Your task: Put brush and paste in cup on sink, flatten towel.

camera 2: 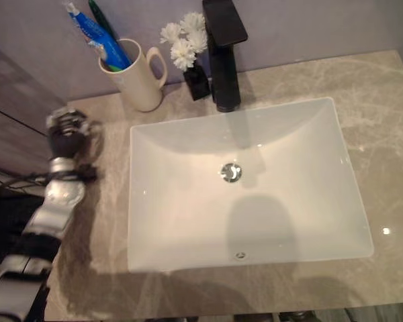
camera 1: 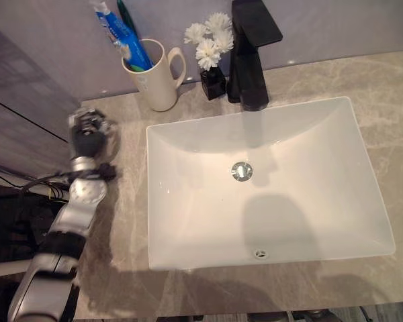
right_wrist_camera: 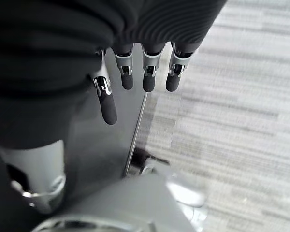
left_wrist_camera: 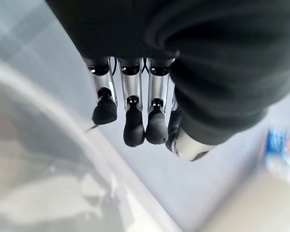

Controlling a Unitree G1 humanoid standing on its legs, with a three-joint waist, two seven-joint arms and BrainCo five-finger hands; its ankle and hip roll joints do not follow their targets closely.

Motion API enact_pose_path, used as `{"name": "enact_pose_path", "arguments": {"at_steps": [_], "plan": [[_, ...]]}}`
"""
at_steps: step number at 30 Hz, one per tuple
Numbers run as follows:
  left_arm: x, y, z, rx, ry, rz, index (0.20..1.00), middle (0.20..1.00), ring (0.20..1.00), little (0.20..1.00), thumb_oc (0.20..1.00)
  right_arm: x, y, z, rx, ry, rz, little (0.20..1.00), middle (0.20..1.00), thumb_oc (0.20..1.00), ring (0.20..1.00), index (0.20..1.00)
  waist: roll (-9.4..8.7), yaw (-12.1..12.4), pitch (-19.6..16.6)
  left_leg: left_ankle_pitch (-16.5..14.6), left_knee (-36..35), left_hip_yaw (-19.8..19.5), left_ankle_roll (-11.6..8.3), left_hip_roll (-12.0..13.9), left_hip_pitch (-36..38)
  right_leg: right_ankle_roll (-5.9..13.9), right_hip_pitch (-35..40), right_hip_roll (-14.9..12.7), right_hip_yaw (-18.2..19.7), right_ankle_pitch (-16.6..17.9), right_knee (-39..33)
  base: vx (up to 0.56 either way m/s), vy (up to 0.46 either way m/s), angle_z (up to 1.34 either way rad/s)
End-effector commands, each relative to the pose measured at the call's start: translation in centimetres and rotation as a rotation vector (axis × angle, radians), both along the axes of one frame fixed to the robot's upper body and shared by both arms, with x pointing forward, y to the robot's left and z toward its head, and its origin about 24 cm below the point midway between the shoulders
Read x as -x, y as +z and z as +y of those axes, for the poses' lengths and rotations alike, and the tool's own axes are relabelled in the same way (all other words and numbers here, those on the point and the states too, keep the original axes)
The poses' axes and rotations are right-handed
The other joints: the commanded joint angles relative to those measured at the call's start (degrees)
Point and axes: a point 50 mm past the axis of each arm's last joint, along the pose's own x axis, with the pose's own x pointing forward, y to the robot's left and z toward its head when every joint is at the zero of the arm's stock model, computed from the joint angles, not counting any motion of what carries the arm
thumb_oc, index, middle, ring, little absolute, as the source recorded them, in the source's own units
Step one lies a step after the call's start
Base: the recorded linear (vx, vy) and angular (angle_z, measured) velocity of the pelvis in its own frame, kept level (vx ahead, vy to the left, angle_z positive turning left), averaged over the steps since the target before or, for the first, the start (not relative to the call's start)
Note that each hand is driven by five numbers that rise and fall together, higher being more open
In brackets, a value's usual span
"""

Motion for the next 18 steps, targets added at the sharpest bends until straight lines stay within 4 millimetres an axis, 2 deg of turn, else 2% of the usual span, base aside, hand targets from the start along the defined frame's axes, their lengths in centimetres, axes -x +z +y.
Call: {"name": "enact_pose_path", "arguments": {"at_steps": [1, 2, 3, 6, 7, 8, 12, 14, 15, 17, 18], "plan": [[1.3, 2.1, 1.2, -0.005, 0.041, -0.142, 0.200, 0.200, 0.200, 0.200, 0.200, -6.8, 3.1, 1.3, -0.027, 0.051, -0.250, 1.000, 1.000, 1.000, 1.000, 1.000, -1.74, 2.90, -5.27, -1.48, 0.58, 1.63, -0.34, -0.71, 4.26, 4.91, 6.58, -1.84, 3.39, -4.54, 1.00, 0.01, 0.025, 0.04], [1.4, 2.0, 1.3, -0.004, 0.043, -0.140, 0.200, 0.200, 0.200, 0.200, 0.200, -6.8, 3.1, 1.3, -0.027, 0.053, -0.249, 1.000, 1.000, 1.000, 1.000, 1.000, -1.72, 2.76, -5.28, -1.50, 0.58, 1.63, -0.34, -0.71, 4.36, 4.91, 6.69, -1.84, 3.39, -4.55, 0.97, 0.00, 0.039, 0.04], [3.1, 1.0, 2.2, 0.029, 0.081, -0.145, 0.200, 0.200, 0.200, 0.200, 0.200, -6.5, 2.9, 1.7, -0.033, 0.074, -0.237, 1.000, 1.000, 1.000, 1.000, 1.000, -2.35, 3.44, -6.27, -1.75, 0.58, 1.49, -0.26, -0.65, 5.26, 4.85, 7.59, -1.72, 3.24, -4.89, 1.09, 0.00, 0.000, 0.00], [5.9, -0.8, 3.2, 0.080, 0.118, -0.116, 0.200, 0.200, 0.200, 0.200, 0.200, -5.8, 2.4, 2.0, -0.040, 0.086, -0.214, 1.000, 1.000, 1.000, 1.000, 1.000, -3.33, 4.49, -7.63, -2.46, 0.58, 1.52, 0.16, -0.67, 6.94, 4.67, 9.00, -1.54, 3.34, -5.45, 1.23, 0.00, 0.011, 0.01], [6.0, -0.9, 3.2, 0.080, 0.119, -0.114, 0.200, 0.200, 0.200, 0.200, 0.200, -5.8, 2.4, 2.0, -0.039, 0.088, -0.212, 1.000, 1.000, 1.000, 1.000, 1.000, -3.32, 4.44, -7.66, -2.50, 0.58, 1.57, 0.16, -0.67, 7.04, 4.67, 9.07, -1.54, 3.39, -5.48, 1.23, 0.00, 0.034, -0.02], [7.6, -2.7, 3.5, 0.120, 0.137, -0.054, 0.200, 0.200, 0.200, 0.200, 0.200, -5.5, 2.2, 2.1, -0.047, 0.083, -0.204, 1.000, 1.000, 1.000, 1.000, 1.000, -3.75, 5.20, -8.22, -2.86, 0.58, 1.66, 0.61, -0.77, 8.42, 4.56, 9.90, -1.39, 3.79, -5.84, 1.56, 0.01, 0.036, -0.04], [10.1, -7.3, 3.4, 0.184, 0.147, 0.148, 0.200, 0.200, 0.200, 0.200, 0.200, -5.1, 2.1, 1.9, -0.059, 0.075, -0.198, 1.000, 1.000, 1.000, 1.000, 1.000, -4.42, 6.29, -8.92, -3.67, 1.14, 1.91, 1.35, -0.90, 10.34, 4.30, 11.09, -1.11, 4.44, -6.92, 3.01, 0.00, 0.022, -0.09], [11.4, -11.1, 3.0, 0.298, 0.171, 0.289, 0.200, 0.200, 0.200, 0.200, 0.200, -4.8, 2.0, 1.8, -0.066, 0.068, -0.195, 1.000, 1.000, 1.000, 1.000, 1.000, -4.78, 6.42, -8.90, -4.06, 1.76, 1.74, 1.70, -0.91, 10.81, 4.12, 11.28, -0.97, 4.41, -7.64, 4.33, 0.00, 0.000, 0.00], [11.9, -12.0, 2.9, 0.331, 0.172, 0.321, 0.200, 0.200, 0.200, 0.200, 0.200, -4.6, 2.0, 1.7, -0.068, 0.061, -0.190, 1.000, 1.000, 1.000, 1.000, 1.000, -4.83, 6.41, -8.82, -4.29, 2.03, 1.69, 1.81, -0.91, 10.96, 4.10, 11.32, -0.90, 4.44, -7.87, 4.85, -0.03, 0.010, -0.04], [13.3, -16.4, 2.1, 0.563, 0.220, 0.433, 0.200, 0.200, 0.200, 0.200, 0.200, -4.3, 1.9, 1.9, -0.072, 0.069, -0.181, 1.000, 1.000, 1.000, 1.000, 1.000, -5.10, 6.01, -8.86, -4.40, 2.33, 1.86, 2.04, -0.88, 11.11, 3.96, 11.30, -0.70, 4.64, -7.91, 5.11, -0.02, 0.007, -0.01], [13.2, -16.4, 2.1, 0.564, 0.218, 0.433, 0.200, 0.200, 0.200, 0.200, 0.200, -4.3, 1.9, 1.8, -0.072, 0.069, -0.181, 1.000, 1.000, 1.000, 1.000, 1.000, -5.06, 6.04, -8.82, -4.43, 2.33, 1.87, 2.04, -0.87, 11.14, 3.97, 11.34, -0.68, 4.64, -7.92, 5.11, 0.00, 0.000, 0.00]]}}
